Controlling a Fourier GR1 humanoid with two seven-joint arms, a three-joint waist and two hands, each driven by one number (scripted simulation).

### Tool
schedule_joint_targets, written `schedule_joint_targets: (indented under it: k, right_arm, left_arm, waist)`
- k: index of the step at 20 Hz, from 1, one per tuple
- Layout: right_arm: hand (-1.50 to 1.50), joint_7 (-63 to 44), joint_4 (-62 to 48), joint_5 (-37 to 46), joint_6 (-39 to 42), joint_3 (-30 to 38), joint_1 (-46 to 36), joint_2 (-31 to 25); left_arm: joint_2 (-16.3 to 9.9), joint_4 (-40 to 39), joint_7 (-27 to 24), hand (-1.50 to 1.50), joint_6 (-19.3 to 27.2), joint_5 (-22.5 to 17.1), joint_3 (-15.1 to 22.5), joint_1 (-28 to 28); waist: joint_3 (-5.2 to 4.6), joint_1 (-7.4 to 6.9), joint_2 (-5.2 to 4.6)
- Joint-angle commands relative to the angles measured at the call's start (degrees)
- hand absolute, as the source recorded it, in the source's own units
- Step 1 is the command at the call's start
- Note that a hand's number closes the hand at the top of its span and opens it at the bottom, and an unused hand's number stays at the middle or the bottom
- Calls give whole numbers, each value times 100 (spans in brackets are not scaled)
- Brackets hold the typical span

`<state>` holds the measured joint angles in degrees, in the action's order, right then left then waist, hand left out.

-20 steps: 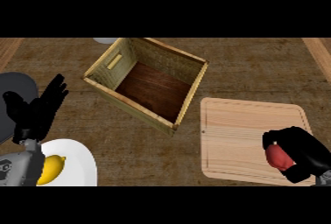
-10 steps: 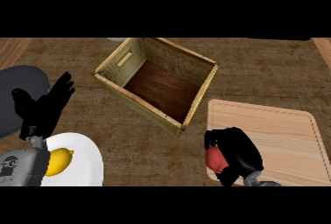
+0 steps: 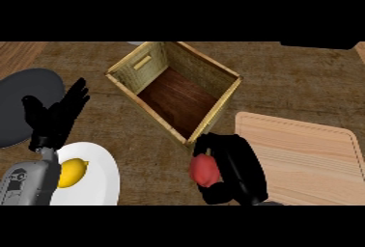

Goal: Pick the bell pepper from the cutting board and place it in the basket

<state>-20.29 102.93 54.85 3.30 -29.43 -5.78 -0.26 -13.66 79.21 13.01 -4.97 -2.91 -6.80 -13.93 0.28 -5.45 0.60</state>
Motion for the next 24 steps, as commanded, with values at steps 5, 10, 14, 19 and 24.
schedule_joint_targets:
  k: [5,10,14,19,24]
  right_arm:
    - [150,-1642,454,32,-1450,-693,-873,25]
    - [150,-2798,396,431,-1851,-870,-1528,25]
    - [150,-3629,258,732,-1977,-862,-2270,26]
    - [150,-4538,-120,1088,-2040,-590,-3344,25]
    - [150,-5149,-708,1365,-1836,-262,-4211,24]
  left_arm:
    - [26,-59,22,0,-19,63,96,-84]
    - [58,-127,62,0,9,98,129,-112]
    - [19,-130,117,0,0,87,108,-222]
    - [24,-209,102,0,0,145,153,-289]
    - [151,-215,111,0,9,145,247,-327]
  waist:
    - [-74,-66,49]
    - [-113,-33,56]
    - [-121,-94,68]
    - [-119,-148,17]
    - [-119,-210,-2]
